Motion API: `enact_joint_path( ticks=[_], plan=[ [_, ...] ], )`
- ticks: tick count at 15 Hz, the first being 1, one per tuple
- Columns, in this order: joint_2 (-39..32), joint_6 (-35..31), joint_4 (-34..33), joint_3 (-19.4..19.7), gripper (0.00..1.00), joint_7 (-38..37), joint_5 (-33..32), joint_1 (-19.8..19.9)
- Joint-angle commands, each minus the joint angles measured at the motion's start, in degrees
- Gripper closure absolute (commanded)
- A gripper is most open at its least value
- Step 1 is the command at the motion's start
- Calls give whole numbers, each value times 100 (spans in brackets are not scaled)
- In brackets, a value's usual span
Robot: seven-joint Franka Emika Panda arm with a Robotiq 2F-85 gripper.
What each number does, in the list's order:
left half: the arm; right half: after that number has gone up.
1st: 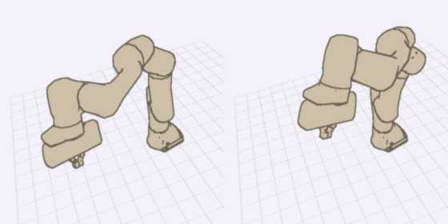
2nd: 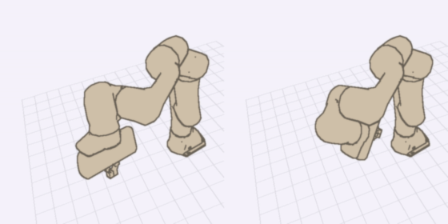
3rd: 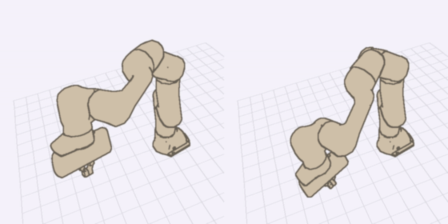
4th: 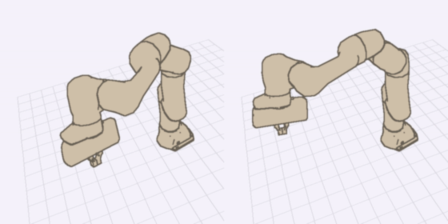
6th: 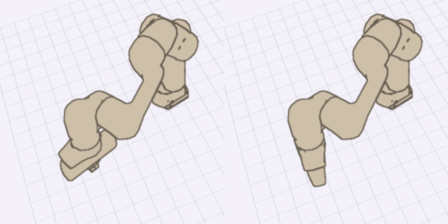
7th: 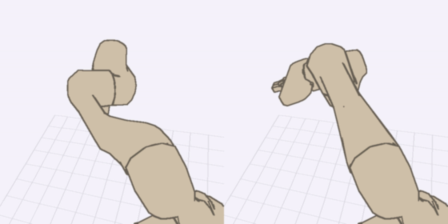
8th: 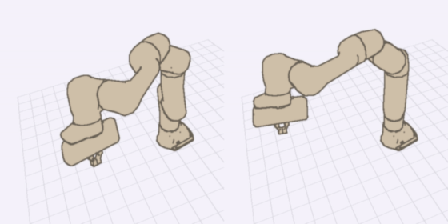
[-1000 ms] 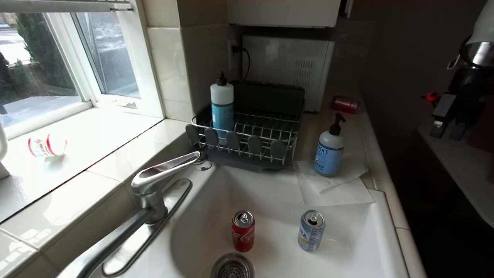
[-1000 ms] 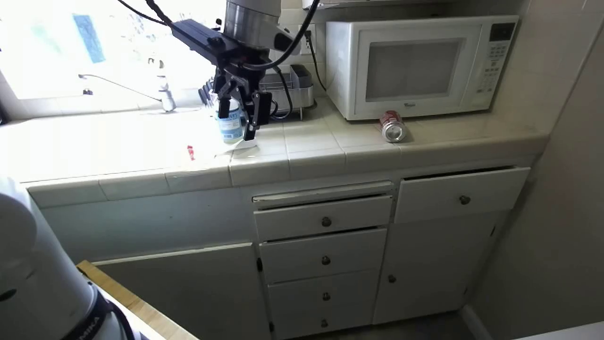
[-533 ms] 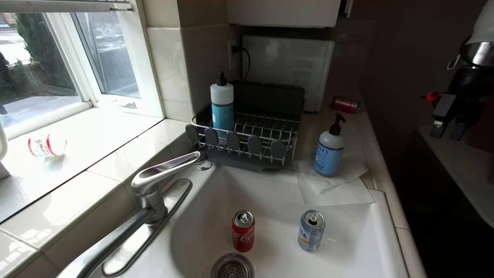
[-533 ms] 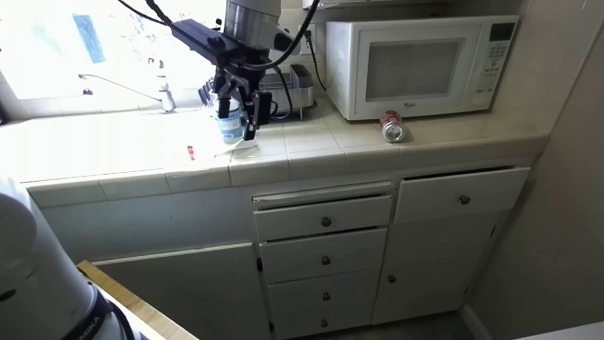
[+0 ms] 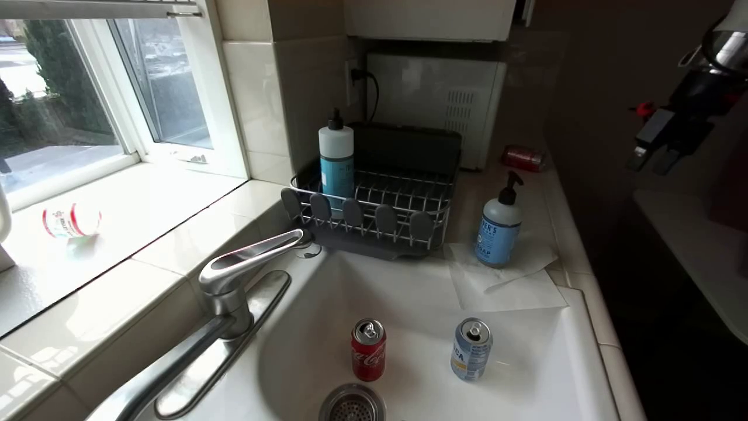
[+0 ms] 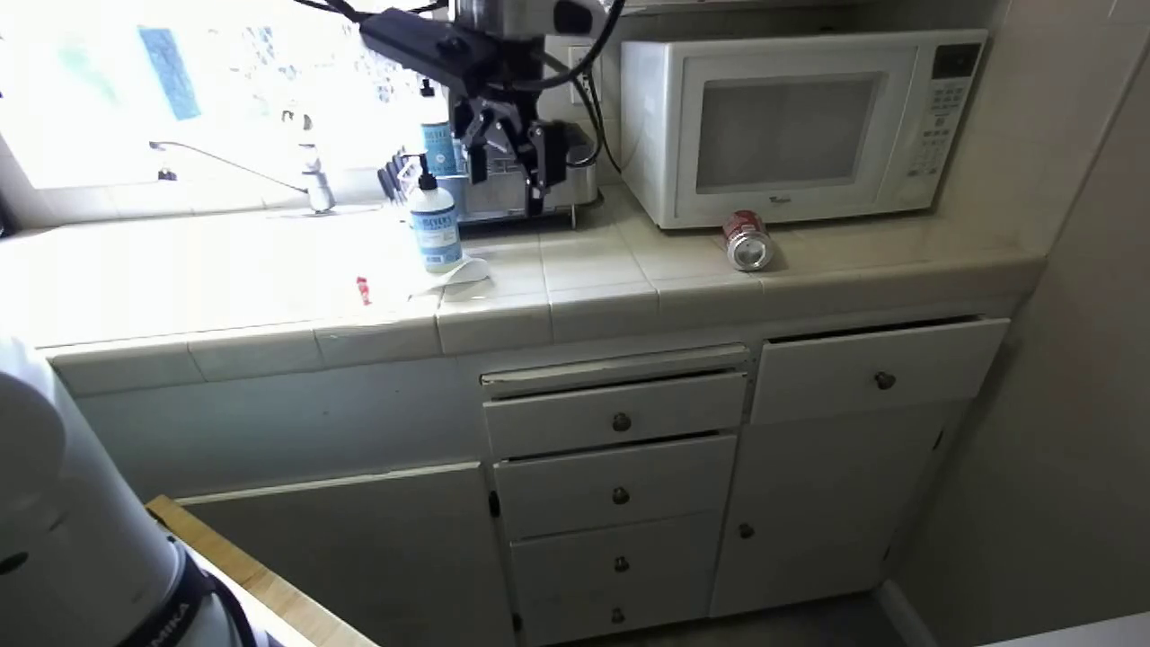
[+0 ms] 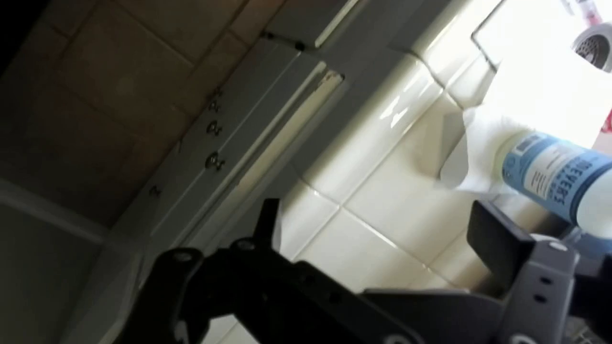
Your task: Open the upper cabinet door.
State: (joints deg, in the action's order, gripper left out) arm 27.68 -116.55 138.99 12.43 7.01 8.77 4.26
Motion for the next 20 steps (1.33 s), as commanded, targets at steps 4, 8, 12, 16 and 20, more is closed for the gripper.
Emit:
enact_joint_path(
  ticks=[4,8,12,16,20],
  plan=[
    [210,-347,-958,-61,0,109,-110,292],
    [443,-793,-1616,-571,0,-834,-522,538],
    [313,-1277,-2127,-1320,0,-2320,-1267,912],
    [-97,-2048,-2478,-2028,0,-3526,-2414,1398],
    [-151,-2284,-2465,-2049,0,-3321,-3009,1373]
  ],
)
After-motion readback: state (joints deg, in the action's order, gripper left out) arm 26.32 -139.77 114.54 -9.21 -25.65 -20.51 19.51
